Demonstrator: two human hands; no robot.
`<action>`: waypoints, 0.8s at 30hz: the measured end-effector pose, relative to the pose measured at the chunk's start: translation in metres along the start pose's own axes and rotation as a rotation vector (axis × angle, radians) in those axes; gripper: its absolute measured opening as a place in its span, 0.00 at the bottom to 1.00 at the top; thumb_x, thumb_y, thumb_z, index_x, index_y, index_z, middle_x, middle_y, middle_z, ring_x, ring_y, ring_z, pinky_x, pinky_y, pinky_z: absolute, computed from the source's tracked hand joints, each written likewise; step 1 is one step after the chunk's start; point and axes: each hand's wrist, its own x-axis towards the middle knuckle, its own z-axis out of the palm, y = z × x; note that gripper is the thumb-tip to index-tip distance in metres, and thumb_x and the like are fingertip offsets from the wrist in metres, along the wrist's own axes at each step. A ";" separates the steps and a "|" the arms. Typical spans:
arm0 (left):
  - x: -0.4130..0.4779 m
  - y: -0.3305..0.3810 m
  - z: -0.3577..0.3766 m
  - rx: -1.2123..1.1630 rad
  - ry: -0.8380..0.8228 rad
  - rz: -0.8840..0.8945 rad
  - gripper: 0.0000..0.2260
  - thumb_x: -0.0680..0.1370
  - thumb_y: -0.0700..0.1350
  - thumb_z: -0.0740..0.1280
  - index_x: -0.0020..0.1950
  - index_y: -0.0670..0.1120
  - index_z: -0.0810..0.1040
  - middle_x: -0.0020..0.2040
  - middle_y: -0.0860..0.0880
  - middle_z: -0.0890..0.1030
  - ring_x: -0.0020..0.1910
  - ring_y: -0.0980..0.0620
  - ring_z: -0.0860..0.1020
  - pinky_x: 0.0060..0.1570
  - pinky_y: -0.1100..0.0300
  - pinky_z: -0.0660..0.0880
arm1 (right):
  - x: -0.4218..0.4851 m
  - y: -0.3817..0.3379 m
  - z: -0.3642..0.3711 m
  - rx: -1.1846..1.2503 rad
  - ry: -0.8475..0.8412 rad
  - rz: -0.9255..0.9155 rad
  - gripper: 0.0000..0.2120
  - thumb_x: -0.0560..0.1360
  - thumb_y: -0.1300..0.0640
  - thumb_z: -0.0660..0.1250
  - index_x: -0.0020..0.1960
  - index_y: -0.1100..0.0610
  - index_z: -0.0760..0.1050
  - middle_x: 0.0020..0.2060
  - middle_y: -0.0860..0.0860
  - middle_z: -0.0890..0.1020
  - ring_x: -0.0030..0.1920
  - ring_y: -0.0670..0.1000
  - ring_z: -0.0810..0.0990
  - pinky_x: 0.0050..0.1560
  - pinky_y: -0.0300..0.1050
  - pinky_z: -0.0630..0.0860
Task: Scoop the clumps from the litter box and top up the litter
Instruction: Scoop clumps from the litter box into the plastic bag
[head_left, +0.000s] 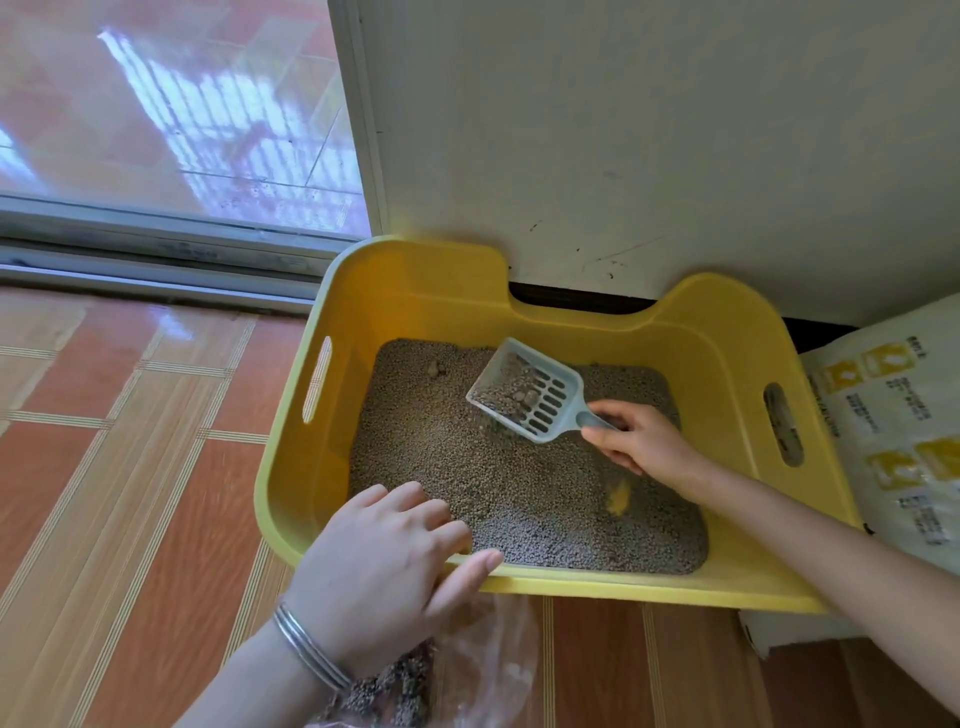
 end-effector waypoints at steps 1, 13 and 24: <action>0.000 0.000 0.000 -0.006 0.003 -0.002 0.27 0.80 0.62 0.43 0.34 0.53 0.74 0.30 0.56 0.72 0.33 0.53 0.72 0.33 0.57 0.72 | -0.002 0.001 -0.002 -0.013 0.002 0.000 0.13 0.76 0.56 0.65 0.60 0.48 0.72 0.25 0.44 0.74 0.22 0.39 0.68 0.23 0.30 0.65; -0.005 -0.002 -0.001 0.018 0.030 0.121 0.24 0.81 0.58 0.45 0.37 0.53 0.74 0.33 0.56 0.74 0.34 0.53 0.72 0.33 0.58 0.72 | -0.020 0.006 -0.010 -0.313 0.031 0.038 0.12 0.74 0.51 0.67 0.57 0.51 0.76 0.40 0.42 0.79 0.36 0.41 0.77 0.36 0.39 0.71; -0.013 -0.019 -0.005 0.064 0.029 0.201 0.23 0.80 0.62 0.48 0.37 0.53 0.75 0.33 0.57 0.74 0.32 0.54 0.73 0.30 0.61 0.70 | -0.013 0.029 -0.029 -0.509 0.141 0.273 0.08 0.76 0.51 0.65 0.53 0.52 0.76 0.29 0.44 0.75 0.28 0.43 0.71 0.27 0.38 0.62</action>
